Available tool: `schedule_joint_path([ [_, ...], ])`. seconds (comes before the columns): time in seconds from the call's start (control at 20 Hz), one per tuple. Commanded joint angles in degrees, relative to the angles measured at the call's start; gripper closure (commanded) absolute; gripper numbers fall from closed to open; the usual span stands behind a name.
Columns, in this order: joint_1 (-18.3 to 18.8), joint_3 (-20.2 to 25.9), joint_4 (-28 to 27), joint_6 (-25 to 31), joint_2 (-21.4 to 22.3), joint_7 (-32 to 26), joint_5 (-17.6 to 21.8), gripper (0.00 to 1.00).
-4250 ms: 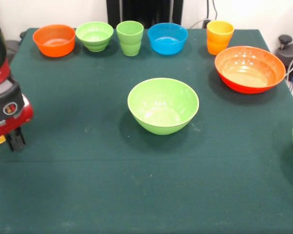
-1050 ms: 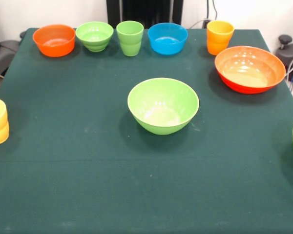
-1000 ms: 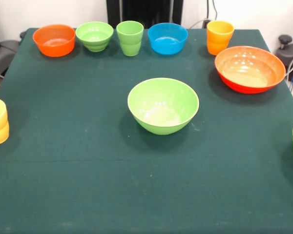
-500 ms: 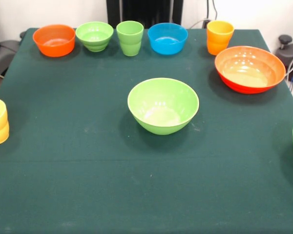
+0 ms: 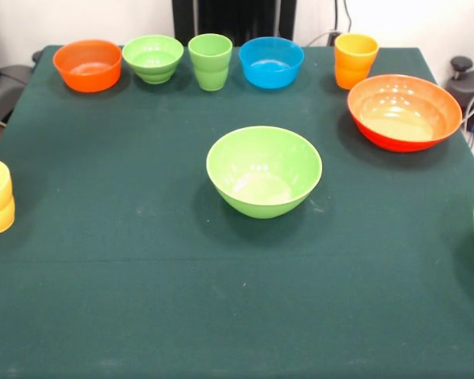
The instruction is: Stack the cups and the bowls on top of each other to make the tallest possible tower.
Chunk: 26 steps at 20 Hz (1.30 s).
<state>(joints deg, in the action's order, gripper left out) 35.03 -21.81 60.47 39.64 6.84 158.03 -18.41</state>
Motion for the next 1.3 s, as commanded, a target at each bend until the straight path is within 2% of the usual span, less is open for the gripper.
schedule_joint_path([
  [0.05,-4.1,6.8,-2.1,-3.7,-3.3,2.5,0.5,1.00],
  [0.45,-5.7,5.8,-3.1,-3.9,-4.8,6.6,-2.1,1.00],
  [0.75,-6.8,3.9,-5.1,-1.5,-5.7,9.2,-3.9,1.00],
  [1.3,-8.5,1.2,-7.3,1.6,-6.4,10.7,-6.4,1.00],
])
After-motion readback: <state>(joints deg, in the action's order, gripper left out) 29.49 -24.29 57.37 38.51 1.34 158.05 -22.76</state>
